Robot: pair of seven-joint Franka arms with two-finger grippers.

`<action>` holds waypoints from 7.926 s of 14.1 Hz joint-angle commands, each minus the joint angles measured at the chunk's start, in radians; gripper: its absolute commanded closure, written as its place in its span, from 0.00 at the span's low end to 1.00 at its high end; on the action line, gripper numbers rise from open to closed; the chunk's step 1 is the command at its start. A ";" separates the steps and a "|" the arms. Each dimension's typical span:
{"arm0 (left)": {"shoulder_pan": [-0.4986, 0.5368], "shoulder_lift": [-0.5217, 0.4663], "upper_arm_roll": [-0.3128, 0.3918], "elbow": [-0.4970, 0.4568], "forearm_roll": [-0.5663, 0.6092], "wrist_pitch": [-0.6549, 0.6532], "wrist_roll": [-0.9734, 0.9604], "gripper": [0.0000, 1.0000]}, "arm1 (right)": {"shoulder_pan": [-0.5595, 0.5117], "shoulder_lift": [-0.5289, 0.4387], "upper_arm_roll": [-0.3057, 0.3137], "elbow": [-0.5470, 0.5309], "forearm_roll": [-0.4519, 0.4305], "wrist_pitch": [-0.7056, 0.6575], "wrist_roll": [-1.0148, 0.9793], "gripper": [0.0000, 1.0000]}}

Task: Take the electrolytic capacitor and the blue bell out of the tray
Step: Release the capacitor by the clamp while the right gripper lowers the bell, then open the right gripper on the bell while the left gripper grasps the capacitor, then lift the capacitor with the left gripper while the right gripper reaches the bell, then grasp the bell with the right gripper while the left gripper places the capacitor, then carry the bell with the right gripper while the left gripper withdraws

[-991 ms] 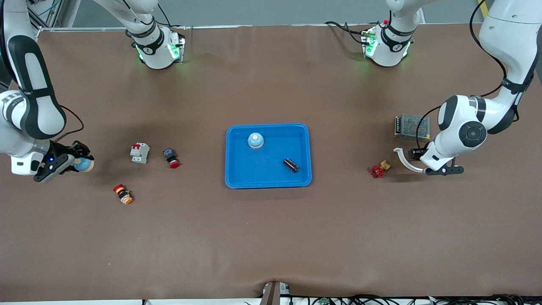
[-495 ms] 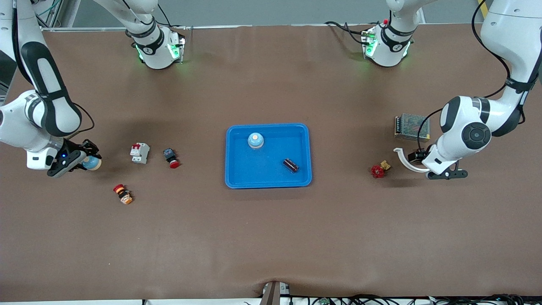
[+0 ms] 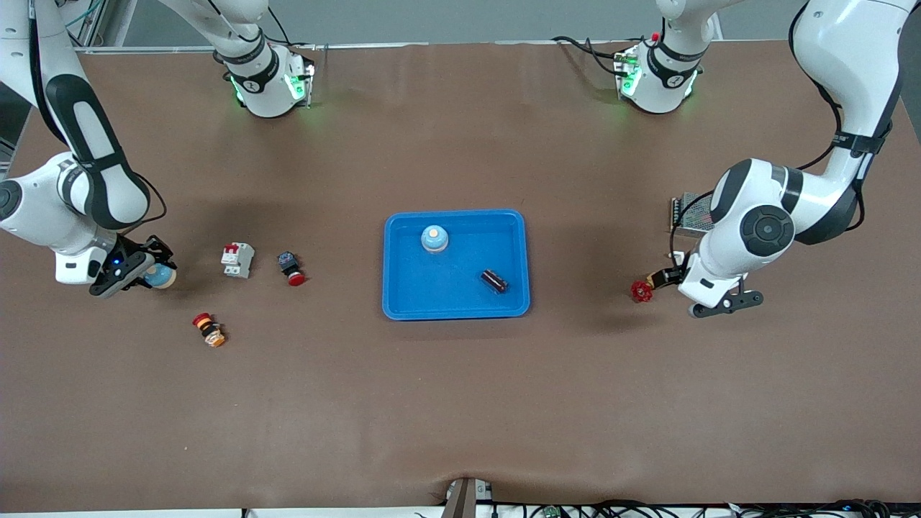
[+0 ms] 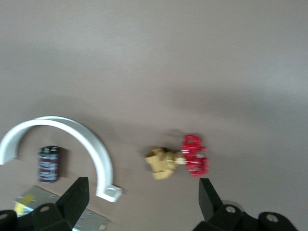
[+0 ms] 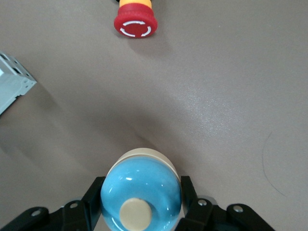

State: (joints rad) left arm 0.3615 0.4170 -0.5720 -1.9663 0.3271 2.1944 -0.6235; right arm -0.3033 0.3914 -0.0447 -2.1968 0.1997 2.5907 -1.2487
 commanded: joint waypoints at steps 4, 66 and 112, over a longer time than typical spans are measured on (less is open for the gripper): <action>-0.131 0.085 -0.003 0.134 -0.095 -0.033 -0.256 0.00 | -0.019 0.029 0.020 -0.035 0.037 0.083 -0.043 0.49; -0.153 0.131 0.179 0.354 -0.008 -0.233 -0.004 1.00 | 1.069 0.041 0.046 0.344 -0.237 -0.253 2.108 0.00; -0.027 0.011 0.040 0.388 0.187 -0.267 0.097 0.00 | 0.864 0.030 0.045 0.405 -0.373 -0.385 1.710 0.49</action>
State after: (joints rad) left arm 0.3215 0.4795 -0.5074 -1.5849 0.5337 1.9903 -0.5683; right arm 0.6435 0.4387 -0.0156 -1.7776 -0.1605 2.2128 0.6017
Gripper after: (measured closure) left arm 0.000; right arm 0.326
